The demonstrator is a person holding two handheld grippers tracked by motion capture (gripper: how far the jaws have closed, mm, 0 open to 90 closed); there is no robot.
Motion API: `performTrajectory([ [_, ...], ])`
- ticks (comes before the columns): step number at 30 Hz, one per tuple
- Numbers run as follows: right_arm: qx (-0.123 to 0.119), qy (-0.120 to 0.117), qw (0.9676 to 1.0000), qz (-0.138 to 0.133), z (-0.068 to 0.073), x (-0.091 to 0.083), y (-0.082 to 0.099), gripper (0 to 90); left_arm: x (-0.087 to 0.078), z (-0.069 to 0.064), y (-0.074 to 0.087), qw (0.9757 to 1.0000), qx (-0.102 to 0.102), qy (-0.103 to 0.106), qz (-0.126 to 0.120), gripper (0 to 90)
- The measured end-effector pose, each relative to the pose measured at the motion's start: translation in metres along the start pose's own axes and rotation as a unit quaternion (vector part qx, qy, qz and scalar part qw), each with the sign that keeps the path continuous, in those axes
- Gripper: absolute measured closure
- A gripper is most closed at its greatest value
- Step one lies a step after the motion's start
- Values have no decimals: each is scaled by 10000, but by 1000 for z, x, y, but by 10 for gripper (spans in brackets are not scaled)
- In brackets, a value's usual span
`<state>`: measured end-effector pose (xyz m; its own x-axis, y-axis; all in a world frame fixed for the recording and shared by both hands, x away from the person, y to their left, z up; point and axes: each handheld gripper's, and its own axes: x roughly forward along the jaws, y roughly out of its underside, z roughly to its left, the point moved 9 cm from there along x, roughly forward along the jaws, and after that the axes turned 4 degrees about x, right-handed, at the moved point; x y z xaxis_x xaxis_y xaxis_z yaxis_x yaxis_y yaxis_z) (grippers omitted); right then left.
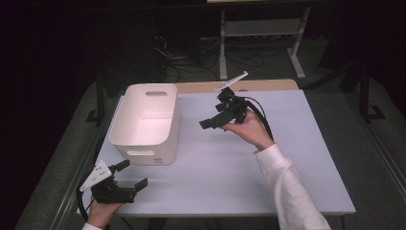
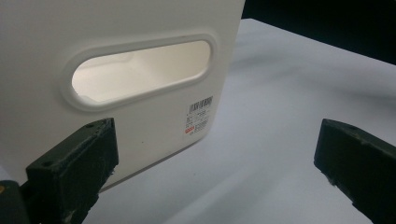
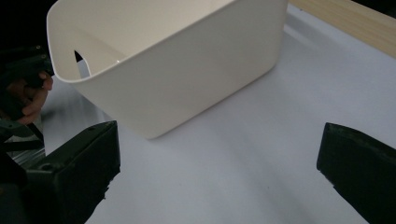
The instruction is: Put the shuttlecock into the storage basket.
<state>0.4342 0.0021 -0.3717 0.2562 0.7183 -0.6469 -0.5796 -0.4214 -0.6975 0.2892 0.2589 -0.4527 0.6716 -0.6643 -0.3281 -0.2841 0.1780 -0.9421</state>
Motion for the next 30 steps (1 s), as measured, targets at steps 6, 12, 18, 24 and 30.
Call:
performTrajectory([
  [6, 62, -25, 10000, -44, -7, -5, 15, 0, -1, 2, 2, 9999, 72, -34, 96, 0],
  [12, 161, -34, 9998, -60, -12, -10, 26, 0, -1, 1, 1, 10000, 5, -31, 42, 0],
  [18, 310, -46, 9995, -90, -20, -14, 38, 0, -1, 1, 0, 10000, 34, -28, 21, 0],
  [24, 438, -46, 9990, -127, -26, -21, 48, 0, -1, 1, 1, 10000, 45, -35, 44, 0],
  [30, 423, 14, 9989, -177, -29, -27, 57, 0, -1, 0, 1, 10000, 25, -38, 34, 0],
])
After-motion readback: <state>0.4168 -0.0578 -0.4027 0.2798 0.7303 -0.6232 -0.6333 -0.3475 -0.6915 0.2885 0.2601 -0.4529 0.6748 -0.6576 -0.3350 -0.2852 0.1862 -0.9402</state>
